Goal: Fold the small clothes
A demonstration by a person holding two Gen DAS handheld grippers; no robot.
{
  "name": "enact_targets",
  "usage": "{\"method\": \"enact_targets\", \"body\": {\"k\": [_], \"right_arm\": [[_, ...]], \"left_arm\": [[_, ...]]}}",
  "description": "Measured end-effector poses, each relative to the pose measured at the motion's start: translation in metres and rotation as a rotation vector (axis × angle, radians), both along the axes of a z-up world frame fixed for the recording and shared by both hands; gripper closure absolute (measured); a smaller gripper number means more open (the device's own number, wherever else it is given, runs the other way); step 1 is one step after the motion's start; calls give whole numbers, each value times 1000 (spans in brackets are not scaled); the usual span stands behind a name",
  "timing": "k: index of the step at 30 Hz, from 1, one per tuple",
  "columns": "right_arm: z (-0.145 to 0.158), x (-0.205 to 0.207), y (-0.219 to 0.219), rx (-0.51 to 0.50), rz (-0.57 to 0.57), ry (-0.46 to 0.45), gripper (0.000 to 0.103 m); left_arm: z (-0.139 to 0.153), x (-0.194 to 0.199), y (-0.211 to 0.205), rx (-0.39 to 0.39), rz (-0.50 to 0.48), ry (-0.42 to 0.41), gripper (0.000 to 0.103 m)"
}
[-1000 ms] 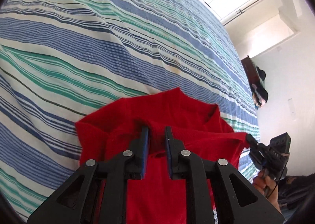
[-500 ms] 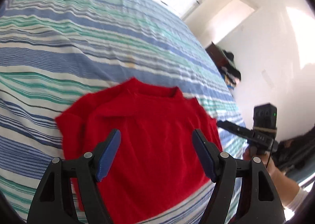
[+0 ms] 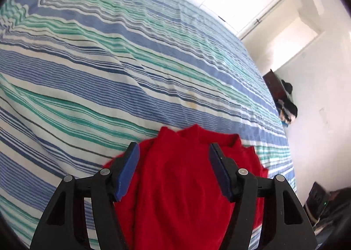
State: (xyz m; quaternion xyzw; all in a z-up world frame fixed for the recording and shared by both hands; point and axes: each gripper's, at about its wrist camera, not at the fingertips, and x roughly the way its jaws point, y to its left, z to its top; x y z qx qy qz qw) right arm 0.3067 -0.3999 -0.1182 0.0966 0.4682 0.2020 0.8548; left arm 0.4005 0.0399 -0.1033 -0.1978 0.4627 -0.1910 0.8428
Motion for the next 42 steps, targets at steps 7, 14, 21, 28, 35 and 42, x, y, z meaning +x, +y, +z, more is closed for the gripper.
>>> {"method": "enact_targets", "body": {"k": [7, 14, 21, 28, 35, 42], "right_arm": [[-51, -48, 5, -220, 117, 55, 68], [-5, -69, -3, -176, 87, -69, 63], [-57, -64, -13, -157, -9, 46, 57], [-9, -114, 0, -168, -3, -87, 30], [-69, -166, -15, -130, -222, -22, 17], [-76, -163, 3, -239, -143, -77, 7]], "left_arm": [[-74, -98, -19, 189, -159, 127, 54], [-26, -145, 3, 107, -1, -15, 13], [-46, -175, 4, 213, 73, 68, 27], [-52, -200, 21, 285, 189, -2, 5], [-101, -217, -5, 467, 82, -80, 1], [-104, -217, -6, 460, 84, -99, 1]]}}
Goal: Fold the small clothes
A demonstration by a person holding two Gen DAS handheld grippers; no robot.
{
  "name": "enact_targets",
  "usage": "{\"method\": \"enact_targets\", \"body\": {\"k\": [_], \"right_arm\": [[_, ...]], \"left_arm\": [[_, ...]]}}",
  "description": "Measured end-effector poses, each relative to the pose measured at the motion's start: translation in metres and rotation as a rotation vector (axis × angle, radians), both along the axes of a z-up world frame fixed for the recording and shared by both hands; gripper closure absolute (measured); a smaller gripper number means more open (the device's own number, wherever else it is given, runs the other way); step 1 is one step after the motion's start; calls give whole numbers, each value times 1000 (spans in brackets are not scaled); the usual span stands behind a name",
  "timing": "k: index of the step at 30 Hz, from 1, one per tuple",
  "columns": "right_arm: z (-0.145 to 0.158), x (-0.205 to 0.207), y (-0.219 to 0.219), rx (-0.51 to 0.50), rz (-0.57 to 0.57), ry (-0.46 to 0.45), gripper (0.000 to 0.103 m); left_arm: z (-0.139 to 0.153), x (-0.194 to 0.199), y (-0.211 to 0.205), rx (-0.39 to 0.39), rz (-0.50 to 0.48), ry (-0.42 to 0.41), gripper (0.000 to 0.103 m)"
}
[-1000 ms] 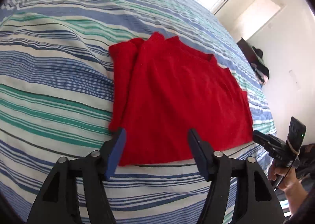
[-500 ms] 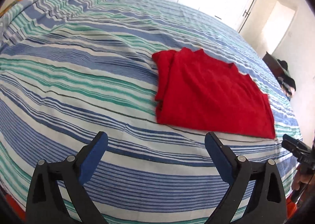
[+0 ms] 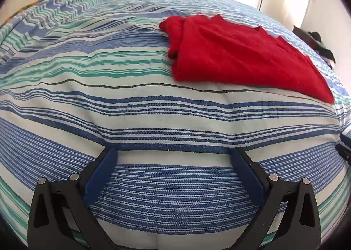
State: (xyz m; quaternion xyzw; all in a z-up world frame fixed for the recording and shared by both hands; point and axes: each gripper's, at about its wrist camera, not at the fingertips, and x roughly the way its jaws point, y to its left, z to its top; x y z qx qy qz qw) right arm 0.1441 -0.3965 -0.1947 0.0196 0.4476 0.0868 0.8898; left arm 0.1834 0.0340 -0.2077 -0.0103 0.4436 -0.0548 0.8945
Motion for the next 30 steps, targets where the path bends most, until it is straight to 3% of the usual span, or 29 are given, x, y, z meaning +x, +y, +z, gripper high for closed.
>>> {"method": "enact_targets", "body": {"k": [8, 16, 30], "right_arm": [[-6, 0, 12, -59, 4, -9, 5], [-8, 0, 11, -46, 7, -9, 5], [-7, 8, 17, -94, -2, 72, 5]], "left_arm": [[-2, -2, -1, 13, -5, -19, 1], [-3, -2, -4, 30, -4, -23, 1], [-2, -1, -8, 72, -7, -1, 1]]}}
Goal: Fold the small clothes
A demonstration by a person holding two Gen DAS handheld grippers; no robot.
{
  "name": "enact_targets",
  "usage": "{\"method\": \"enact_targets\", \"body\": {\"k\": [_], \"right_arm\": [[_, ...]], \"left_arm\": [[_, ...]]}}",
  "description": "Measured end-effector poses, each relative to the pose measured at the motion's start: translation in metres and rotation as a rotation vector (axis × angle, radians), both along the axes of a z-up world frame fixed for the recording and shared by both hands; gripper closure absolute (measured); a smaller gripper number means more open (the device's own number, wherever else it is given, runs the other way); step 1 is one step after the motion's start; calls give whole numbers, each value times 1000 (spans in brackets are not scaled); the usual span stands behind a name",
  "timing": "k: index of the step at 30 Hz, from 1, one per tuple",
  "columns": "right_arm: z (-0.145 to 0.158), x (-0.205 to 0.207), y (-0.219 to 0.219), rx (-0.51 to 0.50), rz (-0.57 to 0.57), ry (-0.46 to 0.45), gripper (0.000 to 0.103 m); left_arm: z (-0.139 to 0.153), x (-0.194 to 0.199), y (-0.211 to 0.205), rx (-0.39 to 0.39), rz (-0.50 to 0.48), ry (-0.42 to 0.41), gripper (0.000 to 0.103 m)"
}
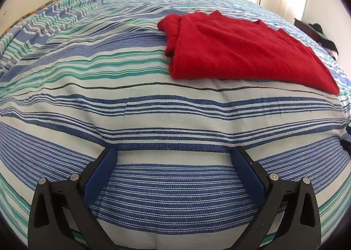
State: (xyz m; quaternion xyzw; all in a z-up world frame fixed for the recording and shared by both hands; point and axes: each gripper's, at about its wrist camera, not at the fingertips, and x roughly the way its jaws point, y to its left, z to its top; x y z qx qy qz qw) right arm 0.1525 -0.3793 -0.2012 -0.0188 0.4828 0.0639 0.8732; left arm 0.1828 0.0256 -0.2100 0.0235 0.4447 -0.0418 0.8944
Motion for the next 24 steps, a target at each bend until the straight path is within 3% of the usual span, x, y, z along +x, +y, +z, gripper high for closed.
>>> {"method": "enact_targets", "body": {"k": [8, 15, 22, 24], "right_arm": [[2, 10, 2, -21, 2, 81, 4], [0, 3, -2, 4, 9, 39, 3], [0, -3, -2, 0, 1, 3, 3], [0, -5, -2, -4, -4, -6, 3]], "left_arm": [[-1, 2, -1, 14, -5, 26, 1], [-1, 3, -2, 25, -7, 38, 1], [4, 7, -3, 48, -44, 109, 1], [5, 10, 1, 23, -54, 128, 1]]}}
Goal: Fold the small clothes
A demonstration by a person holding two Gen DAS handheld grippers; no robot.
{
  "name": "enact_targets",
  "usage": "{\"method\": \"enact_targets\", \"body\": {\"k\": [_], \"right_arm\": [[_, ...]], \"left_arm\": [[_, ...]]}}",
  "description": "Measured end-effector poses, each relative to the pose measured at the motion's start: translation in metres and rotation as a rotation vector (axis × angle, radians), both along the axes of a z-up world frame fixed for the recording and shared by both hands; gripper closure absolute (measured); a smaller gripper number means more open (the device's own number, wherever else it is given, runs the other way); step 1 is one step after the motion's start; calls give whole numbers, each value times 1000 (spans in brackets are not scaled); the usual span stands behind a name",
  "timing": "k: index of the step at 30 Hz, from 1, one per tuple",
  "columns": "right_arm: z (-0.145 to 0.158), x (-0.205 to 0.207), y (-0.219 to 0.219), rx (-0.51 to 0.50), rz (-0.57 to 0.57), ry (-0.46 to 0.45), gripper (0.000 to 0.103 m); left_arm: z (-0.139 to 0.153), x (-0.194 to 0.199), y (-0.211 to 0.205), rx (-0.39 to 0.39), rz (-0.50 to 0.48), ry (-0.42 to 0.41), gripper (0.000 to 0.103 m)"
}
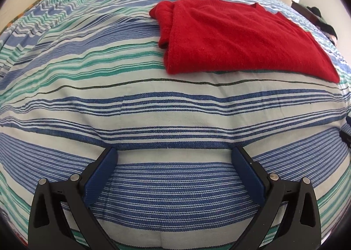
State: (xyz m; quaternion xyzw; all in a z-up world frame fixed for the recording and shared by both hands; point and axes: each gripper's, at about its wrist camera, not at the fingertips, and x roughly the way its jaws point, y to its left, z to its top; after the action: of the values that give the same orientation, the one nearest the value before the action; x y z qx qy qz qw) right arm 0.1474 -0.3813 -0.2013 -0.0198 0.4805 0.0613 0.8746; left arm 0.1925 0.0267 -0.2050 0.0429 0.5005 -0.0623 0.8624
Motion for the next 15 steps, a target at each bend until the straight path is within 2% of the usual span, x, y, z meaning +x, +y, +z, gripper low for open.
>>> {"method": "enact_targets", "body": {"k": [4, 5, 6, 7, 8, 10, 12, 15], "right_arm": [[0, 1, 0, 3, 3, -1, 3], [0, 1, 0, 5, 4, -2, 3], [0, 1, 0, 5, 4, -5, 3], [0, 0, 0, 5, 5, -9, 3], [0, -1, 0, 3, 6, -16, 3], [0, -2, 1, -1, 8, -24, 3], [-1, 0, 0, 1, 11, -25, 2], [-1, 0, 0, 6, 15, -26, 1]], "left_arm": [[10, -9, 13, -79, -32, 12, 2], [18, -12, 19, -125, -38, 23, 2], [27, -13, 28, -204, -44, 20, 5], [38, -10, 38, -298, -45, 8, 13], [48, -3, 47, -377, -37, -4, 17], [68, 24, 60, -467, 5, -41, 20], [78, 60, 64, -517, 38, -49, 20], [72, 112, 56, -533, 49, -15, 20]]}}
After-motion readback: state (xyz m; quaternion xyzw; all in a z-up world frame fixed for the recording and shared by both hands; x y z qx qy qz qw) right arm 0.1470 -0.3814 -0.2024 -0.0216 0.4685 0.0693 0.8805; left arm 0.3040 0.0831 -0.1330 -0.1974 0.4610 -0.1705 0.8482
